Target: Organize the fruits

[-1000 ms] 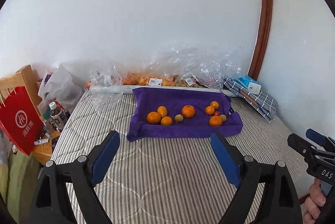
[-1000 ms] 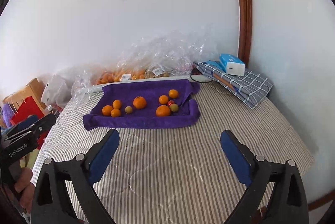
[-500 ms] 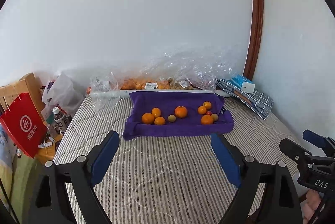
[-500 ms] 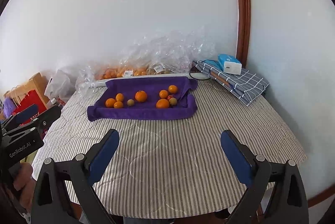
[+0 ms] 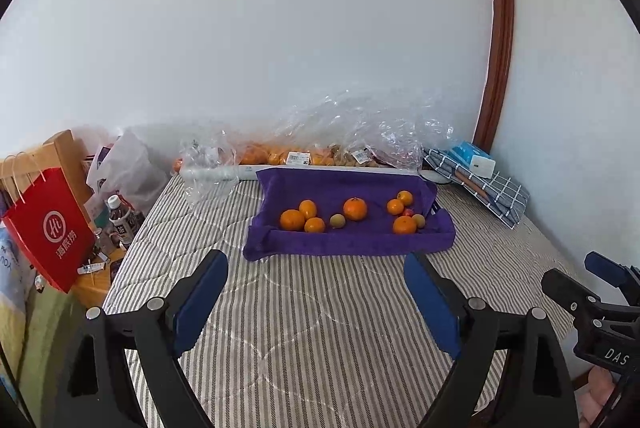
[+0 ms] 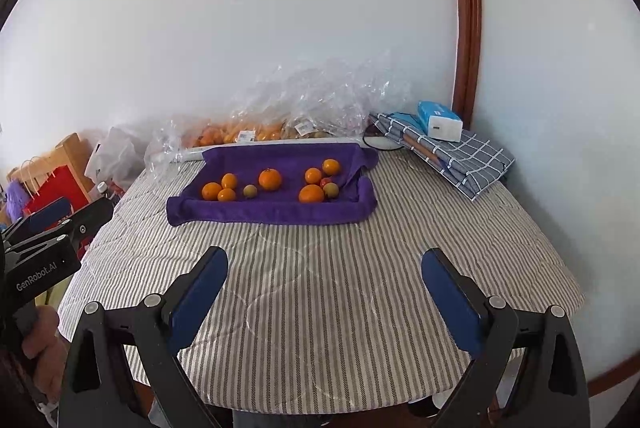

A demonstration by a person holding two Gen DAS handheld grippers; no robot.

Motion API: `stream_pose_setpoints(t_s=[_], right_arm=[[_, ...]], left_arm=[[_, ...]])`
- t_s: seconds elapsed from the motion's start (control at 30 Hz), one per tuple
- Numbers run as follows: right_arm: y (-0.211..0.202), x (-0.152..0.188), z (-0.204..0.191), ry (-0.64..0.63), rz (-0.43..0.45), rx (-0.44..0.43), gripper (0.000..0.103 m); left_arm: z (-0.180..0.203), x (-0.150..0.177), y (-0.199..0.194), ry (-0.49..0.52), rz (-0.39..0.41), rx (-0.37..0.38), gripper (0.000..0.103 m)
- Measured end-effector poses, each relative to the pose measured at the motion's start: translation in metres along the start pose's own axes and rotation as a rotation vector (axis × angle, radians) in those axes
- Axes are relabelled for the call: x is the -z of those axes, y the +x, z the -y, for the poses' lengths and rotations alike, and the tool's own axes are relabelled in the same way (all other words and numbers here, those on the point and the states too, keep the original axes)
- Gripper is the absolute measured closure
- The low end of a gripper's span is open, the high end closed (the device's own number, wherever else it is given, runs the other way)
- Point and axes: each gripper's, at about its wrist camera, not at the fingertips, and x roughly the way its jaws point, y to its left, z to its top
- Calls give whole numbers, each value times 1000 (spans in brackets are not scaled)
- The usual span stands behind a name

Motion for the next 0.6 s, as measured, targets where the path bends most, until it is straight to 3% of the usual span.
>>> stream_pose_setpoints(t_s=[0.6], right_arm=[[2, -2, -4, -5, -6, 4, 6]], left_arm=[[-3, 0, -1, 0, 9, -12, 14]])
